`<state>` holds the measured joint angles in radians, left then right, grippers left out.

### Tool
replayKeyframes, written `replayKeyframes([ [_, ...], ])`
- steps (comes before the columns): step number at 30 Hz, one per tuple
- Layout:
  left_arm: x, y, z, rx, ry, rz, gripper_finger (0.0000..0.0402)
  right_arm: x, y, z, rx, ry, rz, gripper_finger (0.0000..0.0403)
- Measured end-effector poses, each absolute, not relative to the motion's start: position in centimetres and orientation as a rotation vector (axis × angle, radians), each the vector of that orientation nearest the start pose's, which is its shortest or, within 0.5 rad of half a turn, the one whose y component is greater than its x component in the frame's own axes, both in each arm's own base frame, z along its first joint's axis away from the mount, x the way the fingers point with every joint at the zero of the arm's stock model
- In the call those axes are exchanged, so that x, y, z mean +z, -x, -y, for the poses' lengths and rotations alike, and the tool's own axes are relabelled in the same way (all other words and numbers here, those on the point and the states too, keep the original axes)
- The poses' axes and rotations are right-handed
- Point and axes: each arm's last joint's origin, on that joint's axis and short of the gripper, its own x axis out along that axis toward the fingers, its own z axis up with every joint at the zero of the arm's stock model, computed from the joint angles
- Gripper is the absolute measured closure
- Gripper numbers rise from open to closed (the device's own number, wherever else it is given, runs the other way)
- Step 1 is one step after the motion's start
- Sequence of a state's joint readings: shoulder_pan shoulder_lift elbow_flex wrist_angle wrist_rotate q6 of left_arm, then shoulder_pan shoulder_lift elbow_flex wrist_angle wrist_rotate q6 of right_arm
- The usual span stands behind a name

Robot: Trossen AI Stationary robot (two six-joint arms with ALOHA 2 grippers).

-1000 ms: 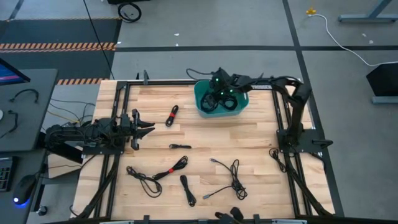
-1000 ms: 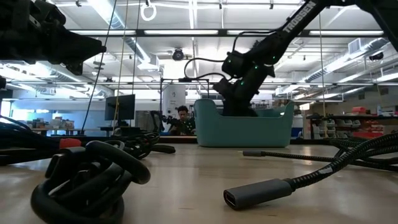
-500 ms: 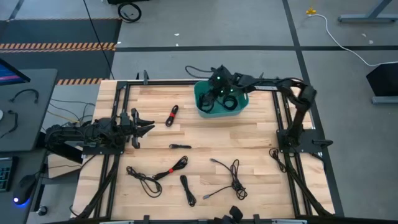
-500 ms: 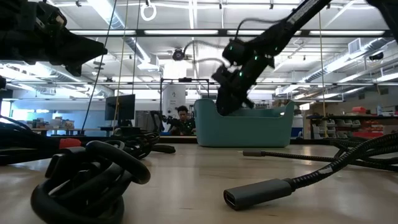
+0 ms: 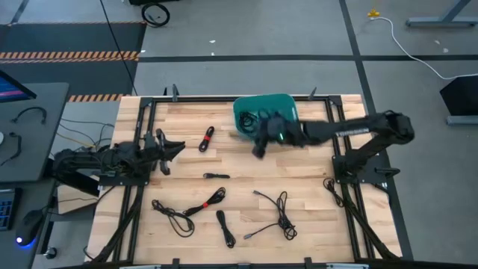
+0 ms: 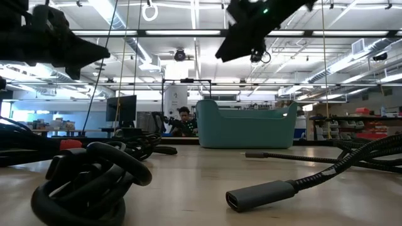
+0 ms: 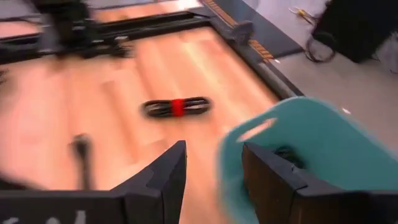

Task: Pick and place USB-C Cables
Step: Put the black charger cable into the blue bin

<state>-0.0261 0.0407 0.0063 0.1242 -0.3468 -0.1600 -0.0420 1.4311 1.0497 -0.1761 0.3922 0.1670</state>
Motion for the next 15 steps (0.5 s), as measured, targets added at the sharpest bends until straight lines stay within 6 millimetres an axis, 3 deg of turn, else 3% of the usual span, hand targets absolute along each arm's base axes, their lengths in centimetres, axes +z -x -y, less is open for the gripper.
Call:
replayKeyframes([
  [7, 17.1, -11.1, -0.9, 0.387, 0.212, -0.047, 0.0375, 24.1, -28.6, -5.2, -0.505, -0.074, -0.502, 0.0243],
  [15, 19.3, -14.8, -1.2, 0.536, 0.236, -0.328, 0.0381, 21.7, -26.0, -9.5, -0.521, -0.114, -0.467, 0.0243],
])
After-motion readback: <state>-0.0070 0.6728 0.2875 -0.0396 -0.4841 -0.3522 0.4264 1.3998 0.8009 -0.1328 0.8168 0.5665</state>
